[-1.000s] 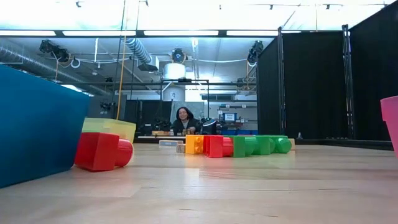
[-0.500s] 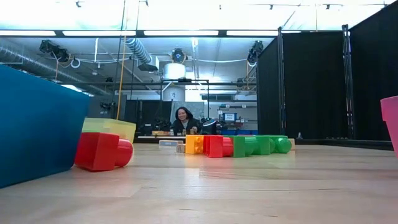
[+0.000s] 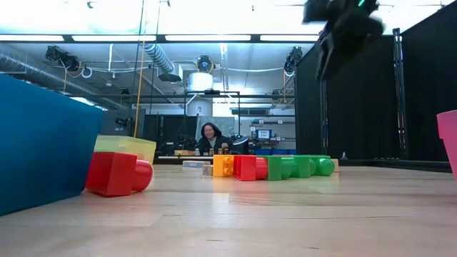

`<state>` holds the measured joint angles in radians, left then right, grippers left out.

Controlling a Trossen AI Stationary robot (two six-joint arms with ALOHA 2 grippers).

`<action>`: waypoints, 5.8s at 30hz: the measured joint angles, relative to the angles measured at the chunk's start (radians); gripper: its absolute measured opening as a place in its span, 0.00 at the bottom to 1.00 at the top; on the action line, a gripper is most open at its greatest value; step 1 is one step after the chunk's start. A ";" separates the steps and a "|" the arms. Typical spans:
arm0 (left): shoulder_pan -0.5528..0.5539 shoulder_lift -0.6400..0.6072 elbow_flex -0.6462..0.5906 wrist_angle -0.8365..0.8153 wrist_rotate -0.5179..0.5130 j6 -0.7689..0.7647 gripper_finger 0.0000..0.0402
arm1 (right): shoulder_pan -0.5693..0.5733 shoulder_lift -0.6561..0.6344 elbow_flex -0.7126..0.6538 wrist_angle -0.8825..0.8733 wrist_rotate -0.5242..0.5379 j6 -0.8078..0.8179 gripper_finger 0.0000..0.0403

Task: Sort blocks by size
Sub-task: Put the wooden block into the red bin, then put the orange rectangular game piece into the blue bin

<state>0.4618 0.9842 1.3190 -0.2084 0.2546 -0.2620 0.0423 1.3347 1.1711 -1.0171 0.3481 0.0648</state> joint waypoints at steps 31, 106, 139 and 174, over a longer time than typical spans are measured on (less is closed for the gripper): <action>-0.019 0.148 -0.001 0.016 -0.103 -0.012 0.36 | -0.273 0.346 -0.259 0.420 -0.300 -0.493 0.19; -0.019 0.147 0.000 -0.075 0.031 -0.001 0.36 | -0.488 0.314 -0.150 0.326 -0.286 -0.093 0.82; -0.018 -0.007 0.033 -0.122 0.087 -0.019 0.36 | -0.255 0.208 0.027 0.412 -0.289 0.295 0.37; -0.018 -0.042 0.031 -0.120 -0.030 0.071 0.36 | 0.128 1.247 1.104 0.758 -1.114 -0.144 0.39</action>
<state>0.4438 0.9424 1.3499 -0.3287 0.2247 -0.1915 0.1703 2.5816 2.2749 -0.2588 -0.7655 -0.0789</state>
